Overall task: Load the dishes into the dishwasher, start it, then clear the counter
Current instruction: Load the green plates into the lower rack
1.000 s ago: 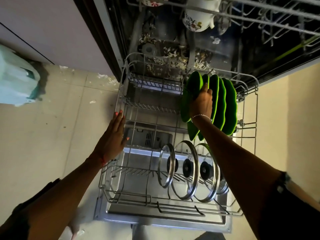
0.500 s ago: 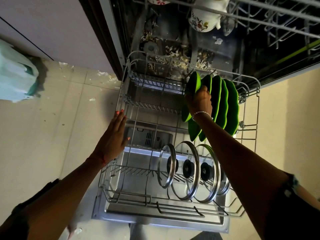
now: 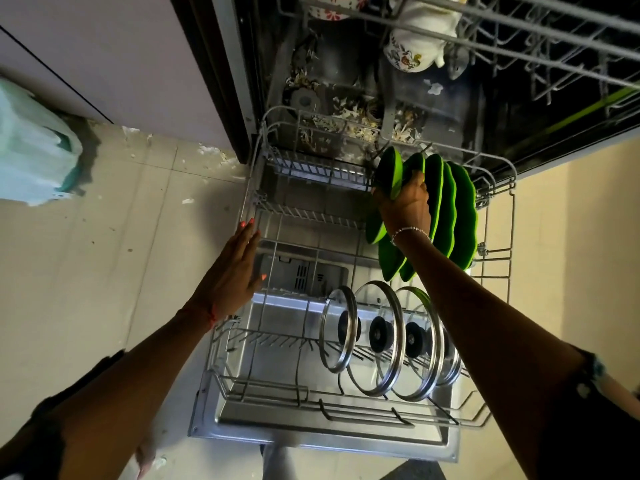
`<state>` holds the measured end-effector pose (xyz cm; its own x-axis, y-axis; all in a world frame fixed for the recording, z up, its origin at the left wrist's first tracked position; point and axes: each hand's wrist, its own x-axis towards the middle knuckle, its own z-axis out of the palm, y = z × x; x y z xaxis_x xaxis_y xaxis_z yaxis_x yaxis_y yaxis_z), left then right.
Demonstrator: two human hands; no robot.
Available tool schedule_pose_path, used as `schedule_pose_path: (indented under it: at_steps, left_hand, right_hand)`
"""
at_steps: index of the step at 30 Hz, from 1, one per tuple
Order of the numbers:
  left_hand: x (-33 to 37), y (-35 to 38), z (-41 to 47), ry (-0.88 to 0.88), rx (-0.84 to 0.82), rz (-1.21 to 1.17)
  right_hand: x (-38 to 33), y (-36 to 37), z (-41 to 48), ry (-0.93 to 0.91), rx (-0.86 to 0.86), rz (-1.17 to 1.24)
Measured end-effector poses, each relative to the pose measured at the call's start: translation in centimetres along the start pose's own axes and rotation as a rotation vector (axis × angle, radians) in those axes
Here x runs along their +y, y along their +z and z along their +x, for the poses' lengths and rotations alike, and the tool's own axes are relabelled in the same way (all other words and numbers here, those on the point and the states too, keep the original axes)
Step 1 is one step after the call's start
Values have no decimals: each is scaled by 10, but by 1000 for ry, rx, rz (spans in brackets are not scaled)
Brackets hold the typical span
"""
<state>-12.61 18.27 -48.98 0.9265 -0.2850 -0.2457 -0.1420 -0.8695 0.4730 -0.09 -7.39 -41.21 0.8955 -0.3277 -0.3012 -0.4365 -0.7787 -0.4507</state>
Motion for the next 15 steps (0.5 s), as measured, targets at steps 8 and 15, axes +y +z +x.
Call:
schedule_pose_path:
  at_steps: [8,15]
  left_hand:
    - [-23,-33,-22,29,55,28]
    - [-70,-113,-56,62,144,69]
  right_hand:
    - [-25,9,-43,-338,112,-381]
    - [-125,31,-107,-700,-17,-476]
